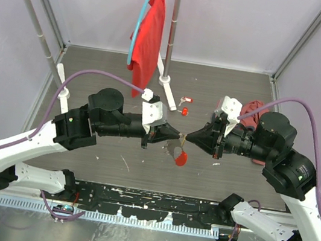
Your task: Put the keys on the keyring
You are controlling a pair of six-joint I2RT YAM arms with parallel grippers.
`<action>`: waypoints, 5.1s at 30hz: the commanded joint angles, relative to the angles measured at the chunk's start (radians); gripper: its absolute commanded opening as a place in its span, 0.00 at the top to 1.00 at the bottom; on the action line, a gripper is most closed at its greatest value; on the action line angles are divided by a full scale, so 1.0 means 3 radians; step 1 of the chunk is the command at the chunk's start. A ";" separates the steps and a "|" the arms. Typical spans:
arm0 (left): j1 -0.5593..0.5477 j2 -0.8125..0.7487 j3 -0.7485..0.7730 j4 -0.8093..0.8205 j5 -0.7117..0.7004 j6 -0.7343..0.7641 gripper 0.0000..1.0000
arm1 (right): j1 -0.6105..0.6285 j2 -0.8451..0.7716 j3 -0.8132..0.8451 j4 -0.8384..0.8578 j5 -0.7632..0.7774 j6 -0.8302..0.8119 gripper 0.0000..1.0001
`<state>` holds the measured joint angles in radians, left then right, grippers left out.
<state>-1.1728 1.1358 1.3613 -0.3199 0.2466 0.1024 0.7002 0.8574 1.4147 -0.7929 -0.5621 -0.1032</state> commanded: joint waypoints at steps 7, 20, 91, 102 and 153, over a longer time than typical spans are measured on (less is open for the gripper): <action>-0.0010 -0.0118 0.0008 0.0176 -0.0028 -0.0008 1.00 | 0.0010 0.0059 -0.0026 -0.0156 0.0071 -0.0061 0.93; -0.0008 -0.0092 0.0016 0.0191 0.0006 -0.0019 1.00 | 0.0016 0.0130 -0.0057 -0.0144 0.0011 -0.0063 0.82; -0.0007 -0.0117 -0.0056 0.0339 0.0305 -0.0249 0.72 | 0.0016 0.0078 0.0254 -0.0121 -0.0294 -0.0296 0.99; -0.0007 0.0085 0.0090 -0.0046 0.0061 -0.0002 0.48 | 0.0014 0.0515 0.0743 -0.1204 0.0101 -0.0390 0.99; -0.0141 0.0422 0.0271 -0.0340 0.0185 0.0251 0.77 | 0.0015 0.0560 0.0654 -0.1222 -0.0213 -0.0456 0.99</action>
<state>-1.2060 1.2598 1.4059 -0.4225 0.2947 0.1684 0.7010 1.0431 1.6054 -1.2259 -0.5976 -0.2344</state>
